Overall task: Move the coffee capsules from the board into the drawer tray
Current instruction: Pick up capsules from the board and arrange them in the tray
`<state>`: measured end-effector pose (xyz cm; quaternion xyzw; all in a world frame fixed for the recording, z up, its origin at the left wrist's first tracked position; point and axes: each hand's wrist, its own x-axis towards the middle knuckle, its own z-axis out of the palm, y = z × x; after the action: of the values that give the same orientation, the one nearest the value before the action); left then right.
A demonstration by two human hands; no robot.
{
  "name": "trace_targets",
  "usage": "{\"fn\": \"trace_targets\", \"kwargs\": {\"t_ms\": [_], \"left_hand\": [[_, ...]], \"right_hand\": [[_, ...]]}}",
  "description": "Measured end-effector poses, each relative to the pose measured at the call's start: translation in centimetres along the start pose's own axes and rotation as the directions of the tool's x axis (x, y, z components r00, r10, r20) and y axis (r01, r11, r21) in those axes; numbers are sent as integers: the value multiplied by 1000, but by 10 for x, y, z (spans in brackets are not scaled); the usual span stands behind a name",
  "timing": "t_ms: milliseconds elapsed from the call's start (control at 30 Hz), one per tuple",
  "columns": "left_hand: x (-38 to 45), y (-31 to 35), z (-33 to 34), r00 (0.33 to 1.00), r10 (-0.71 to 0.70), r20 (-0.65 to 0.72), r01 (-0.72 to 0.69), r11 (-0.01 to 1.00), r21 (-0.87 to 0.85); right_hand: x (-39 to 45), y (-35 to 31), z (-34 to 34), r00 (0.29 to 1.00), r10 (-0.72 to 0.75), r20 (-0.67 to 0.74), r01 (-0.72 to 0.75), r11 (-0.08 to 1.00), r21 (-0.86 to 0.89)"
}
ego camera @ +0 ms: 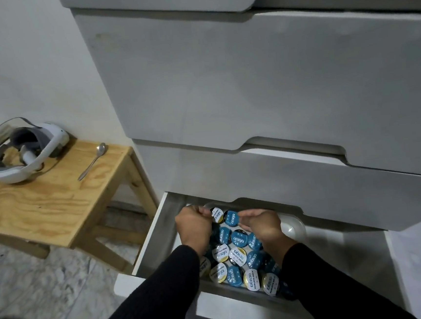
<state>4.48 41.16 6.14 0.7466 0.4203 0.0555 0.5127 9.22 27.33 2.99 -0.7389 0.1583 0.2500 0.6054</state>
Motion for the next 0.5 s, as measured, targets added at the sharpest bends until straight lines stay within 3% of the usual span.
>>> {"fn": "trace_targets", "kwargs": {"t_ms": [167,367,500], "left_hand": [[1,-2,-12,997,62,51,-66,995,70],[-5,2,-21,972,202,124,-228,940,253],[-17,2,-26,921,231,315,-354,834,423]], "right_hand": [[-7,-2,2,995,-101,-10,96,967,-236],[-19,0,1,958,-258,125,287,873,-396],[-31,-4,3,944,-286,163,325,732,-598]]}}
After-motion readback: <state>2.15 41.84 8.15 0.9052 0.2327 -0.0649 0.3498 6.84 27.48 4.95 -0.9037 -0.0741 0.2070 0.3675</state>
